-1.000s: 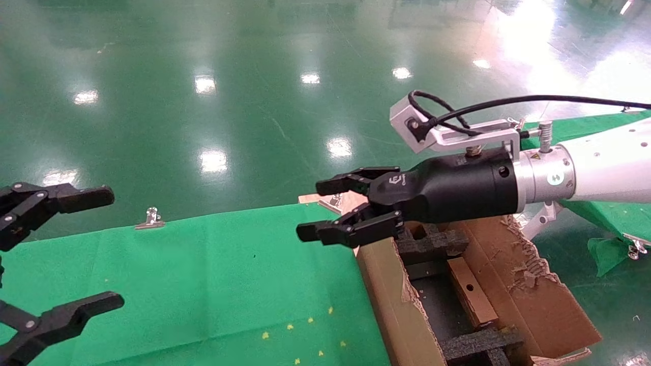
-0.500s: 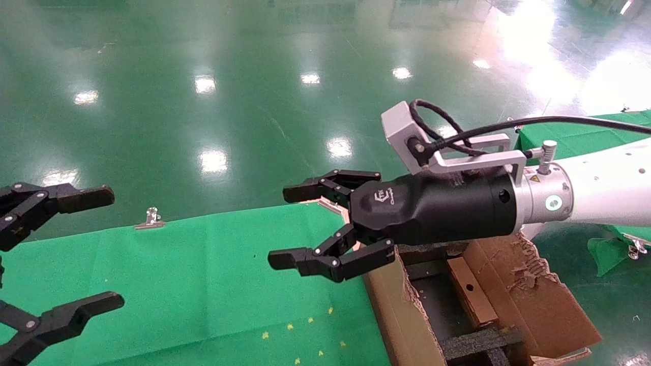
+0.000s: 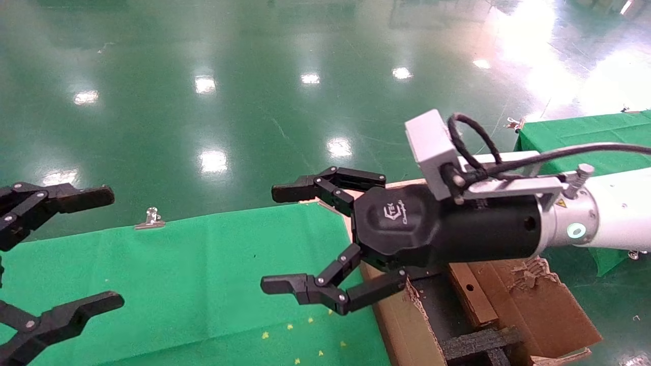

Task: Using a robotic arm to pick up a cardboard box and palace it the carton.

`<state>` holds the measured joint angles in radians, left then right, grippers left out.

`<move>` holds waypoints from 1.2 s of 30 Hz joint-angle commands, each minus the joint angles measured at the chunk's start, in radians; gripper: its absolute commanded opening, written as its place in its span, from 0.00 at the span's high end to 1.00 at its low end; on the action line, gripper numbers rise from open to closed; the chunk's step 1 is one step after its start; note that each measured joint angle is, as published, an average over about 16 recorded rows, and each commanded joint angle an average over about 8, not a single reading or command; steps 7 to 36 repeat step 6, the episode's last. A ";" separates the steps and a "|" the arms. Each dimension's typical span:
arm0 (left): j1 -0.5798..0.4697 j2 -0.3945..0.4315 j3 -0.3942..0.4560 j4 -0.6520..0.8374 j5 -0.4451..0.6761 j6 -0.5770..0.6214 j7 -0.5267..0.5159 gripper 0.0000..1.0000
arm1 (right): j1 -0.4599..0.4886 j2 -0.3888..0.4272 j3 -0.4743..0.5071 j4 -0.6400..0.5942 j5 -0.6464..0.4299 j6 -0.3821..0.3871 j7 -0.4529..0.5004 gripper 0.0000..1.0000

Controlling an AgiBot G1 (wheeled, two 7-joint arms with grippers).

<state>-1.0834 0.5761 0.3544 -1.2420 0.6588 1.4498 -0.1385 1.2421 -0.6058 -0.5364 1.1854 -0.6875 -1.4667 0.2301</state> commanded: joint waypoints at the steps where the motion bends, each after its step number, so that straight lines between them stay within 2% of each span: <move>1: 0.000 0.000 0.000 0.000 0.000 0.000 0.000 0.00 | -0.041 -0.001 0.063 0.024 -0.011 -0.007 -0.010 0.00; 6: 0.000 0.000 0.000 0.000 0.000 0.000 0.000 0.00 | -0.099 -0.003 0.152 0.058 -0.026 -0.017 -0.025 0.00; 36: 0.000 0.000 0.000 0.000 0.000 0.000 0.000 0.00 | -0.099 -0.003 0.152 0.058 -0.026 -0.017 -0.025 0.00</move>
